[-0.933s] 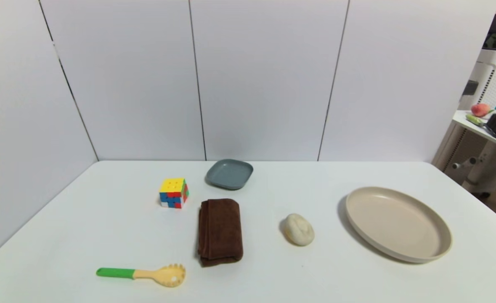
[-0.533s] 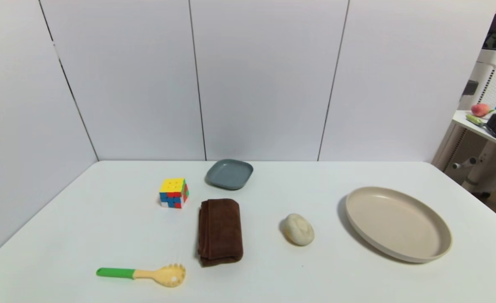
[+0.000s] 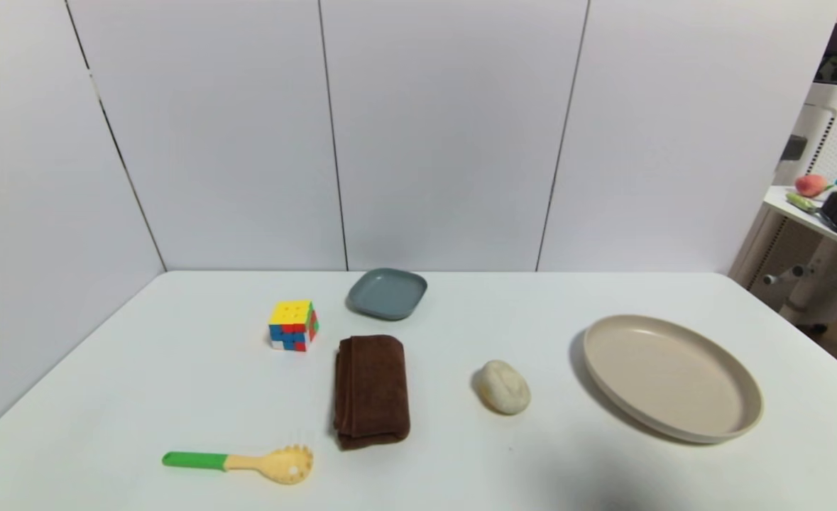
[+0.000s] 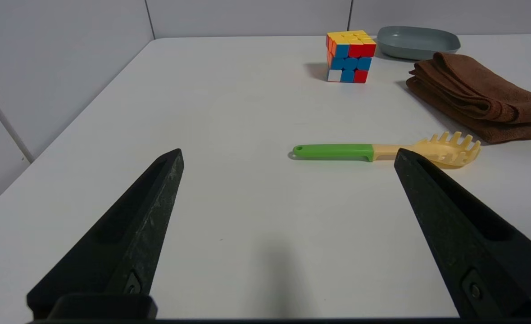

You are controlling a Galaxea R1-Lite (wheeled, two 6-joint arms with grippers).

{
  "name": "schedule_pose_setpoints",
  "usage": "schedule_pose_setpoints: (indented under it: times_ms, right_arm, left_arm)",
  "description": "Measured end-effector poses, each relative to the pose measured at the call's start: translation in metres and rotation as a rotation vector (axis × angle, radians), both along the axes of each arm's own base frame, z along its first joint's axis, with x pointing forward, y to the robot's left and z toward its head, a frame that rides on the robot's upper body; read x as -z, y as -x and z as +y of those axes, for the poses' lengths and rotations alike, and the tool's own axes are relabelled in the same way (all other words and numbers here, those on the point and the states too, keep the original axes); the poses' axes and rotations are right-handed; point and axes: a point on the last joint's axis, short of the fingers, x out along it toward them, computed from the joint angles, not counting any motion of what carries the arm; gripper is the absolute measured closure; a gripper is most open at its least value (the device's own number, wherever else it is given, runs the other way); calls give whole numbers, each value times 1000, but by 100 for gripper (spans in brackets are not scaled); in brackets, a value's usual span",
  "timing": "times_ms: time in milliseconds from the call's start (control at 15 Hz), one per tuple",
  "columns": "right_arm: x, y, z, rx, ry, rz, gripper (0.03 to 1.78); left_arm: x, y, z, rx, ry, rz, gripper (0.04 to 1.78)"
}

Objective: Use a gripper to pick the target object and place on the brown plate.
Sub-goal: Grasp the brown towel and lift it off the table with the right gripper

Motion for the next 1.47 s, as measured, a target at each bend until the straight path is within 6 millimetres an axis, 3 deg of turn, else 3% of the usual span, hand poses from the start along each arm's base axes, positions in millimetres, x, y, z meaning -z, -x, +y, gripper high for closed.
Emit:
schedule_pose_setpoints:
  times_ms: [200, 400, 533, 800, 1067, 1267, 1467]
  right_arm:
    - [-21, -62, 48, -211, 42, 191, 12]
    - [-12, -110, 115, -357, 73, 415, 12]
    - [3, -130, 158, -399, 87, 564, 12]
    - [39, -153, 238, -366, 56, 768, 12]
    - [88, -161, 301, -110, 80, 807, 12]
    - [126, -167, 325, 75, 104, 796, 12]
    - [150, -175, 329, 165, 129, 810, 12]
  left_arm:
    - [0, 0, 0, 0, 0, 0, 13]
    - [0, 0, 0, 0, 0, 0, 13]
    - [0, 0, 0, 0, 0, 0, 13]
    - [0, 0, 0, 0, 0, 0, 13]
    - [0, 0, 0, 0, 0, 0, 13]
    - [0, 0, 0, 0, 0, 0, 13]
    - [0, 0, 0, 0, 0, 0, 13]
